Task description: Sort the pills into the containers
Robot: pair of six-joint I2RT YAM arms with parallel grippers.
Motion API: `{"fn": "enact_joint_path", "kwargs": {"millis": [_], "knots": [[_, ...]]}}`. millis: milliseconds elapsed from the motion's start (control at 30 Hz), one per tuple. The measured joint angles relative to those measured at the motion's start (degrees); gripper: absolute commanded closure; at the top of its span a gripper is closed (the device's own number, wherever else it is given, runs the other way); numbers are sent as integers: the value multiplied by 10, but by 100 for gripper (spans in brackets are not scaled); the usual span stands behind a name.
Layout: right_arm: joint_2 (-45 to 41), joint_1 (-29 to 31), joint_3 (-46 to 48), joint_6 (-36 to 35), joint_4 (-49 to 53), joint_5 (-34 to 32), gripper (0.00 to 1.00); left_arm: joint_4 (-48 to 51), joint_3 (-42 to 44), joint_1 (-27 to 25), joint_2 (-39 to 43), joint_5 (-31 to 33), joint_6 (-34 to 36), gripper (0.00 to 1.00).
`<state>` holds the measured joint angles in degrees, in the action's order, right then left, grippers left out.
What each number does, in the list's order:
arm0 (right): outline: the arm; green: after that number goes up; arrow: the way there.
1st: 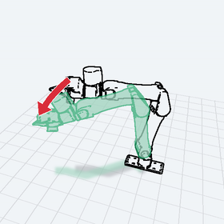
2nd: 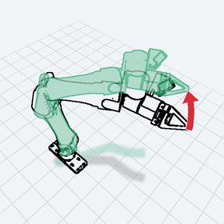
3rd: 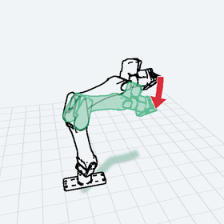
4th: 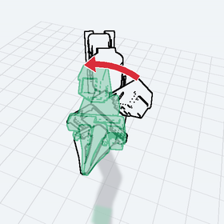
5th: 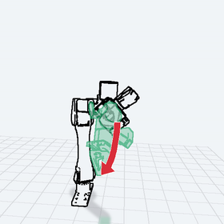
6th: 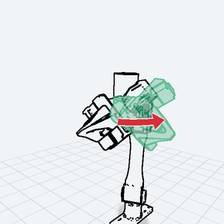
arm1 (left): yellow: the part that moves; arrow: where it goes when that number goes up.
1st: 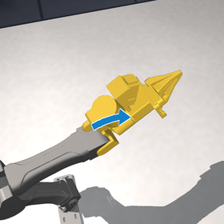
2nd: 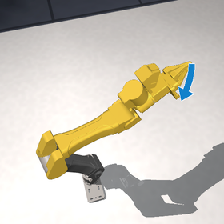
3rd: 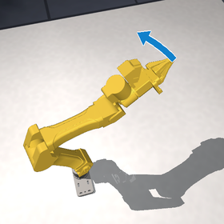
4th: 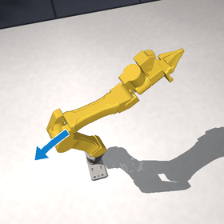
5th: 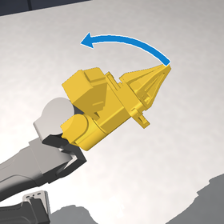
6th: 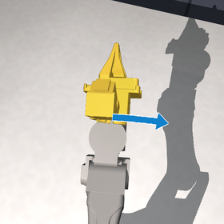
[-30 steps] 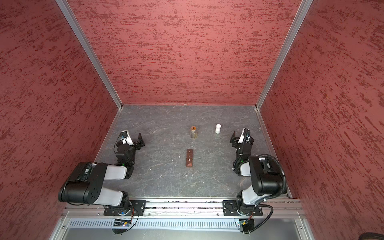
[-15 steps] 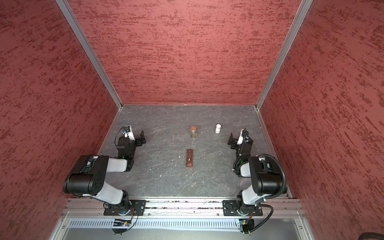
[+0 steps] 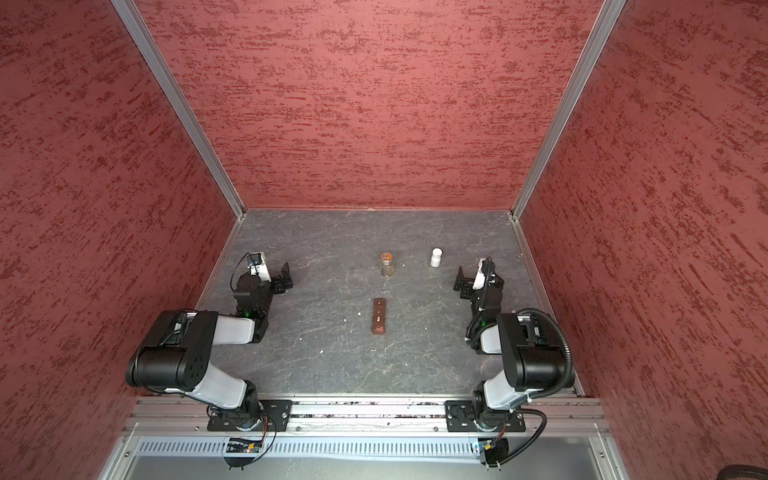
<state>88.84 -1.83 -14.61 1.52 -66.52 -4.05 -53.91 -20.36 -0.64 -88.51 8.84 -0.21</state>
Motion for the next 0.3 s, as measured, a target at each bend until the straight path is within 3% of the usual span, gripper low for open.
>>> {"fn": "enact_joint_path", "kwargs": {"millis": [300], "knots": [[0,0,0,0,2,2,1,0,0,0,0,0,-1,0]]}}
